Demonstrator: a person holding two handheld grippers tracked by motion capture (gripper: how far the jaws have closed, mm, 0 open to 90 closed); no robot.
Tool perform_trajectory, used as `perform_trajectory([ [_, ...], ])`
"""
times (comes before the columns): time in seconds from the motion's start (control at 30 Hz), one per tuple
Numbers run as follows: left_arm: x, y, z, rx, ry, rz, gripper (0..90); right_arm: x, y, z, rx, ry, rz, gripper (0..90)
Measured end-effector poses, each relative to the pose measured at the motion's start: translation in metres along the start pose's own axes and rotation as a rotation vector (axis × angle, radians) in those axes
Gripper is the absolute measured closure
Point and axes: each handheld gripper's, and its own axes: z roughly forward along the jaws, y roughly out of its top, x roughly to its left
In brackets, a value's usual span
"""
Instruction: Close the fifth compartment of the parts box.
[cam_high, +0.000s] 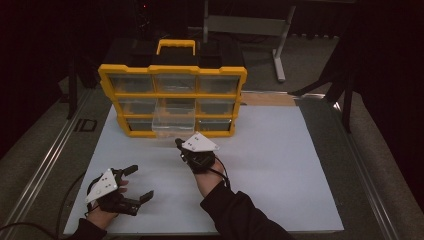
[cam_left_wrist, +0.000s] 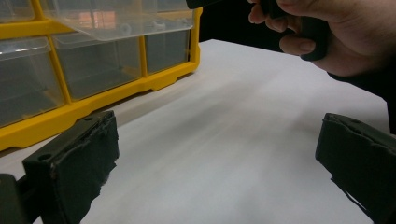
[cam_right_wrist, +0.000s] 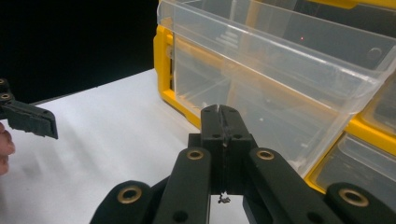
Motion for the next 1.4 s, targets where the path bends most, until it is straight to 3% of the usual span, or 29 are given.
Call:
perform_trajectory([
  [0.4, 0.0, 0.0, 0.0, 0.003, -0.002, 0.004, 0.0, -0.009, -0.002, 0.007, 0.009, -0.031, 0.03, 90.0],
  [1.4, -0.001, 0.0, 0.0, 0.004, -0.004, 0.004, 0.0, -0.017, 0.009, 0.021, 0.018, -0.049, 0.03, 90.0],
])
